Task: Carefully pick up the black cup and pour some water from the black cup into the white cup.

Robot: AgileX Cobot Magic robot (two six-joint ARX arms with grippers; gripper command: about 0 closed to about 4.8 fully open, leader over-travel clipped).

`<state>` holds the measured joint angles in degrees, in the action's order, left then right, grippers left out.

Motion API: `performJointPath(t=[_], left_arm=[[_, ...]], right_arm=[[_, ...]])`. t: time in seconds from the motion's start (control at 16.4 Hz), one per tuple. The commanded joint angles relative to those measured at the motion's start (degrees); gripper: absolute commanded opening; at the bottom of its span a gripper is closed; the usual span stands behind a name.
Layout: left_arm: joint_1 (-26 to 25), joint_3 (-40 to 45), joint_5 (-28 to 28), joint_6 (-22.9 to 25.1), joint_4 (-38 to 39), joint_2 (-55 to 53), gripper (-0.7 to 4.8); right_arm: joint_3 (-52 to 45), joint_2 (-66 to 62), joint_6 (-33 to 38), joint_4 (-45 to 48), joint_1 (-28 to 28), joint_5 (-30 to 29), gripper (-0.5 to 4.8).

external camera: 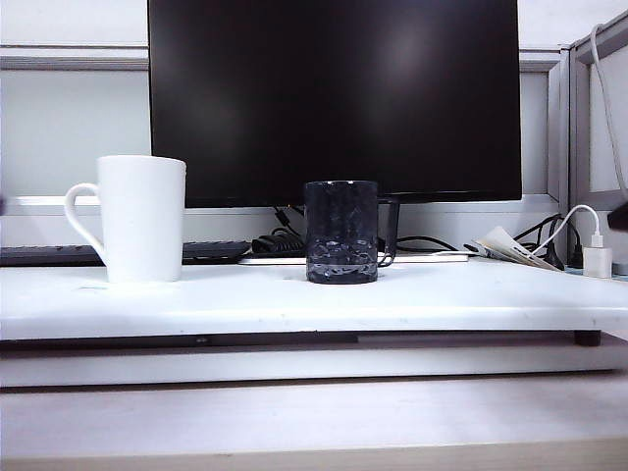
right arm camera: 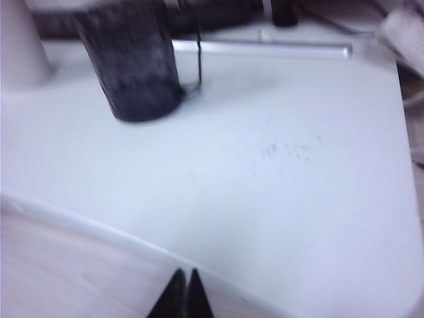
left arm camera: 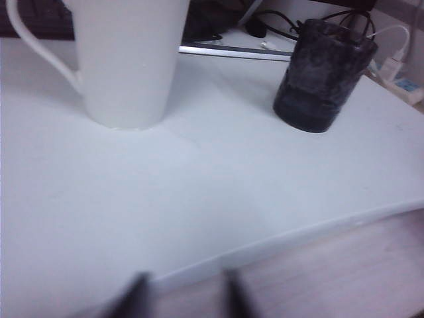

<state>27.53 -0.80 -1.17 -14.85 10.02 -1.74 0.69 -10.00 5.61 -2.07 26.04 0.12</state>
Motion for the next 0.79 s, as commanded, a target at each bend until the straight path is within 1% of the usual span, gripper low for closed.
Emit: performJointPath(t=[0.06, 0.67, 0.79], left_arm=[[-0.07, 0.24, -1.81, 0.72, 0.35, -0.02, -0.06], [-0.09, 0.24, -1.57, 0.92, 0.42, -0.02, -0.06], [-1.36, 0.24, -0.85, 0.92, 0.48, 0.20, -0.06]], right_arm=[[-0.22, -0.02, 0.13, 0.46, -0.04, 0.15, -0.01], [-0.22, 0.00, 0.15, 0.59, -0.04, 0.15, -0.01], [-0.22, 1.07, 0.15, 0.37, -0.44, -0.02, -0.01]])
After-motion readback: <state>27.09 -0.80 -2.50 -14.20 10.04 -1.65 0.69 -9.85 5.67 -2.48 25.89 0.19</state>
